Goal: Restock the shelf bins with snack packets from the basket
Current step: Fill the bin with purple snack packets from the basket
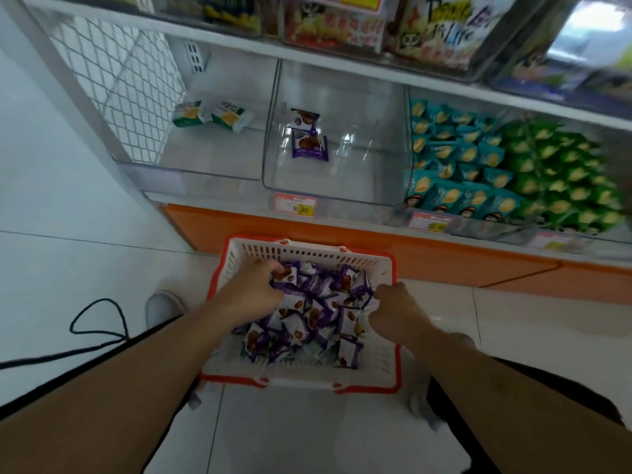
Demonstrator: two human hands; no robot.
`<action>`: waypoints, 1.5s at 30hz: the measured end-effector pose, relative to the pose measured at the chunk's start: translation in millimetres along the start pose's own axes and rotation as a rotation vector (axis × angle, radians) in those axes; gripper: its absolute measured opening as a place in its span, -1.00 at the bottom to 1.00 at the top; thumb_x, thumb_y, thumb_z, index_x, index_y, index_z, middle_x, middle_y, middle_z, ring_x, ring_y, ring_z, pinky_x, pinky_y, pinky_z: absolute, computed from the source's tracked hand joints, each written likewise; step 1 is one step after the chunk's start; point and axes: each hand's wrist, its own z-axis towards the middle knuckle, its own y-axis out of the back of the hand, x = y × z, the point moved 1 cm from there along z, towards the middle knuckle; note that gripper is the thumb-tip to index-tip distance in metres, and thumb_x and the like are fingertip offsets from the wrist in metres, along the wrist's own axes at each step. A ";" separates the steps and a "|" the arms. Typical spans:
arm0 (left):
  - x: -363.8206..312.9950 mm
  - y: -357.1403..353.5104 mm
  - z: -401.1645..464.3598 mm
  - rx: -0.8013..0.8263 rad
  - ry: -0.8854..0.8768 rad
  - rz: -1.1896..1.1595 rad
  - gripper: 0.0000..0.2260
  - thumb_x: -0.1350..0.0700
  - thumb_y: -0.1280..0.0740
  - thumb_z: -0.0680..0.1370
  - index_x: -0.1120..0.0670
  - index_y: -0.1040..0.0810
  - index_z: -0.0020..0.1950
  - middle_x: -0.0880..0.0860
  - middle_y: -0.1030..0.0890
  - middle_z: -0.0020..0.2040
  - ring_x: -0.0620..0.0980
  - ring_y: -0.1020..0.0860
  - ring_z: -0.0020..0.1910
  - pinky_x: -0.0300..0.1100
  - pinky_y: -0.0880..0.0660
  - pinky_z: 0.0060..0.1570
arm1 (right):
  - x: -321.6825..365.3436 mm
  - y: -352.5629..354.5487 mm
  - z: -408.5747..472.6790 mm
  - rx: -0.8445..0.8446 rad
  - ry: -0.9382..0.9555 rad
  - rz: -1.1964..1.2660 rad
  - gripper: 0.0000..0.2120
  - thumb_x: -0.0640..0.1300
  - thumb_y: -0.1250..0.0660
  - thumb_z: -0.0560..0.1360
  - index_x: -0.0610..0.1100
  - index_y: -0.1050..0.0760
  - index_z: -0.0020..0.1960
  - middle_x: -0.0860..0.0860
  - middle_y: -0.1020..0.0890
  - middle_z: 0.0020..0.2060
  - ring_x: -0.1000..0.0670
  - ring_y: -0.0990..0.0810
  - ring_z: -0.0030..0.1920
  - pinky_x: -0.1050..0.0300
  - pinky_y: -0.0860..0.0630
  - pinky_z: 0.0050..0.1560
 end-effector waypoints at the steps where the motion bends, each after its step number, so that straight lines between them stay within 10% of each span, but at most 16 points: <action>1: -6.1 -5.8 -1.3 0.003 -0.009 -0.031 -0.52 0.14 -0.42 0.52 -0.03 -0.49 0.44 -0.02 -0.42 0.47 -0.08 -0.49 0.25 -0.23 -0.50 0.03 | 4.0 -3.3 -1.7 0.017 0.023 0.023 -0.46 -0.12 -0.30 0.45 -0.10 -0.40 0.43 -0.10 -0.42 0.24 -0.12 -0.55 0.10 -0.04 -0.68 0.04; 9: 1.8 -55.1 40.8 0.005 0.084 -0.050 -0.39 -0.02 -0.44 0.44 -0.08 -0.41 0.49 0.04 -0.29 0.50 0.07 -0.47 0.32 -0.07 -0.55 0.23 | 10.0 -47.3 68.1 0.091 0.058 0.261 -0.13 -0.04 -0.38 0.55 -0.02 0.06 0.69 -0.20 -0.43 0.39 -0.08 -0.59 -0.03 0.11 -0.58 -0.27; 13: 25.8 -75.6 78.9 -0.039 0.158 0.049 -0.11 -0.28 -0.48 0.30 -0.16 -0.26 0.58 0.07 -0.01 0.59 0.24 -0.22 0.54 0.16 -0.33 0.50 | 13.2 -69.2 116.9 0.036 -0.074 0.368 -0.02 0.08 -0.42 0.53 0.13 0.21 0.68 -0.15 -0.04 0.65 -0.29 -0.44 0.40 -0.01 -0.59 0.10; 17: 50.9 -99.2 121.1 -0.014 0.232 0.074 0.14 -0.40 -0.55 0.24 -0.19 -0.01 0.66 0.14 0.15 0.65 0.28 0.03 0.63 0.23 -0.23 0.55 | 21.7 -78.3 153.6 0.074 -0.195 0.456 0.08 0.12 -0.46 0.49 0.13 0.30 0.66 -0.19 0.17 0.66 -0.39 -0.50 0.36 -0.10 -0.67 0.08; 22: 56.8 -128.0 163.4 -0.043 0.336 -0.093 0.22 -0.48 -0.55 0.18 -0.15 0.00 0.67 0.12 0.01 0.67 0.22 -0.11 0.62 0.19 -0.24 0.54 | 26.6 -89.0 179.8 0.061 -0.306 0.447 0.10 0.27 -0.43 0.49 0.02 0.27 0.68 -0.16 0.20 0.66 -0.40 -0.27 0.53 -0.21 -0.48 0.39; 26: 55.5 -141.3 183.5 -0.147 0.466 -0.107 0.09 -0.48 -0.53 0.21 -0.17 -0.14 0.61 0.18 0.08 0.67 0.27 -0.10 0.61 0.14 -0.34 0.46 | 19.3 -98.3 185.7 -0.039 -0.240 0.427 -0.17 0.23 -0.40 0.53 0.08 -0.06 0.64 -0.15 0.07 0.63 -0.40 -0.47 0.38 -0.13 -0.54 0.27; 30: 40.2 -140.9 188.7 -0.166 0.541 -0.040 -0.29 -0.17 -0.56 0.46 -0.18 -0.28 0.51 0.24 0.12 0.66 0.35 -0.50 0.30 -0.05 -0.53 -0.16 | 21.4 -110.5 179.7 -0.053 -0.087 0.364 -0.62 0.11 -0.36 0.54 0.08 -0.45 0.32 -0.07 -0.07 0.54 -0.29 -0.59 0.10 -0.06 -0.65 0.07; 33: 48.7 -147.4 188.0 -0.184 0.466 -0.023 -0.58 -0.02 -0.51 0.49 -0.12 -0.36 0.23 0.26 -0.23 0.54 0.21 -0.57 -0.08 -0.15 -0.37 -0.45 | 28.9 -121.1 178.4 -0.022 -0.057 0.302 -0.57 0.06 -0.38 0.51 0.06 -0.41 0.34 -0.07 0.02 0.60 -0.36 -0.53 0.24 -0.12 -0.64 0.09; 36: 58.6 -155.5 184.0 -0.175 0.467 -0.026 -0.61 -0.01 -0.48 0.50 -0.09 -0.36 0.20 0.20 -0.14 0.53 0.21 -0.54 -0.15 -0.05 -0.54 -0.28 | 31.8 -122.7 186.6 0.003 -0.135 0.324 -0.40 0.14 -0.38 0.49 0.11 -0.25 0.46 -0.10 -0.03 0.58 -0.39 -0.47 0.31 -0.17 -0.64 0.09; 40: 71.8 -164.6 195.7 -0.024 0.489 -0.057 -0.13 -0.37 -0.48 0.22 -0.35 -0.18 0.46 0.15 -0.18 0.60 0.37 -0.46 0.33 0.24 -0.59 0.13 | 44.8 -123.0 197.8 0.077 -0.237 0.363 -0.15 0.35 -0.39 0.41 0.09 -0.15 0.56 -0.13 -0.03 0.60 -0.41 -0.42 0.38 -0.24 -0.57 0.22; 45: 77.0 -171.3 206.1 -0.054 0.503 0.003 -0.20 -0.27 -0.54 0.38 -0.25 -0.24 0.53 0.17 -0.09 0.63 0.38 -0.34 0.46 0.27 -0.54 0.23 | 67.5 -126.4 204.1 0.126 -0.408 0.360 -0.12 0.41 -0.42 0.38 -0.07 -0.30 0.50 -0.10 0.08 0.61 -0.37 -0.42 0.38 -0.21 -0.54 0.31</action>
